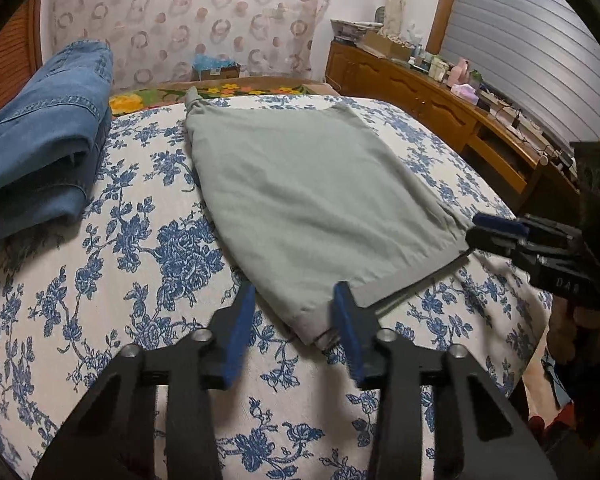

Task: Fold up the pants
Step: 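Move both grippers to the hem edge of the shorts, then grasp the shorts hem with both grippers and lift it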

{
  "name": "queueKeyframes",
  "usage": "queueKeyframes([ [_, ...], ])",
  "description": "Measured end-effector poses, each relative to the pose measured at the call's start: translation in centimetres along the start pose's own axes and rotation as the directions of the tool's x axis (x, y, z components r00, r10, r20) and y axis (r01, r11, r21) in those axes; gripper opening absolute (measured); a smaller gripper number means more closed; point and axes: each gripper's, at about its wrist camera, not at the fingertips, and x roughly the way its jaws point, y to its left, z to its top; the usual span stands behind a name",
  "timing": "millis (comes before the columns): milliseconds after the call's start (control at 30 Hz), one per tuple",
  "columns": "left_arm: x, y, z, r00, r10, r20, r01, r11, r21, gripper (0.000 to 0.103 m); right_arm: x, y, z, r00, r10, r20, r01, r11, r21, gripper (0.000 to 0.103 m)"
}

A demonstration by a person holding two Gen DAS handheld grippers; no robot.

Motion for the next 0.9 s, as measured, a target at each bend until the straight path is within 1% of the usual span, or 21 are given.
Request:
queueKeyframes([
  [67, -0.1, -0.1, -0.2, 1.000, -0.007, 0.003, 0.007, 1.000, 0.002, 0.030, -0.1, 0.1, 0.1, 1.000, -0.002, 0.010, 0.002, 1.000, 0.003, 0.041],
  [267, 0.3, -0.2, -0.5, 1.000, 0.006, -0.016, -0.006, 1.000, -0.016, 0.030, 1.2, -0.2, 0.2, 1.000, -0.015, -0.015, 0.015, 1.000, 0.015, 0.041],
  [333, 0.6, -0.3, -0.7, 0.999, 0.014, -0.029, -0.014, 1.000, -0.024, 0.032, 1.8, -0.2, 0.1, 0.999, -0.018, -0.038, 0.018, 1.000, 0.019, 0.041],
  [367, 0.6, -0.2, -0.8, 0.999, 0.021, -0.030, -0.022, 0.999, -0.029, 0.036, 2.1, -0.3, -0.1, 0.999, -0.016, -0.048, 0.017, 1.000, 0.022, 0.040],
  [400, 0.7, -0.2, -0.8, 0.999, 0.026, -0.030, -0.027, 0.999, -0.032, 0.045, 2.2, -0.2, -0.1, 0.998, -0.012, -0.055, 0.014, 1.000, 0.025, 0.040],
  [433, 0.7, -0.1, -0.8, 0.999, 0.033, -0.034, -0.035, 0.999, -0.035, 0.047, 2.2, -0.2, -0.1, 0.998, -0.011, -0.056, 0.012, 1.000, 0.026, 0.038],
  [600, 0.7, 0.0, -1.0, 0.999, 0.029, -0.027, -0.030, 0.998, -0.048, 0.048, 2.4, 0.2, -0.1, 0.998, 0.002, -0.062, 0.000, 1.000, 0.024, 0.028],
  [700, 0.6, -0.1, -1.2, 1.000, 0.020, -0.020, -0.021, 0.999, -0.049, 0.048, 2.4, 0.4, -0.2, 0.998, 0.007, -0.062, -0.005, 0.999, 0.032, 0.026],
  [800, 0.5, -0.4, -1.4, 1.000, -0.004, -0.015, 0.003, 0.999, -0.051, 0.048, 2.4, 0.3, -0.3, 0.998, 0.012, -0.056, -0.010, 0.999, 0.039, 0.024],
  [900, 0.6, -0.7, -1.4, 1.000, -0.004, -0.006, 0.004, 0.999, -0.047, 0.048, 2.5, 0.4, -0.5, 0.999, 0.009, -0.049, -0.007, 0.999, 0.037, 0.024],
])
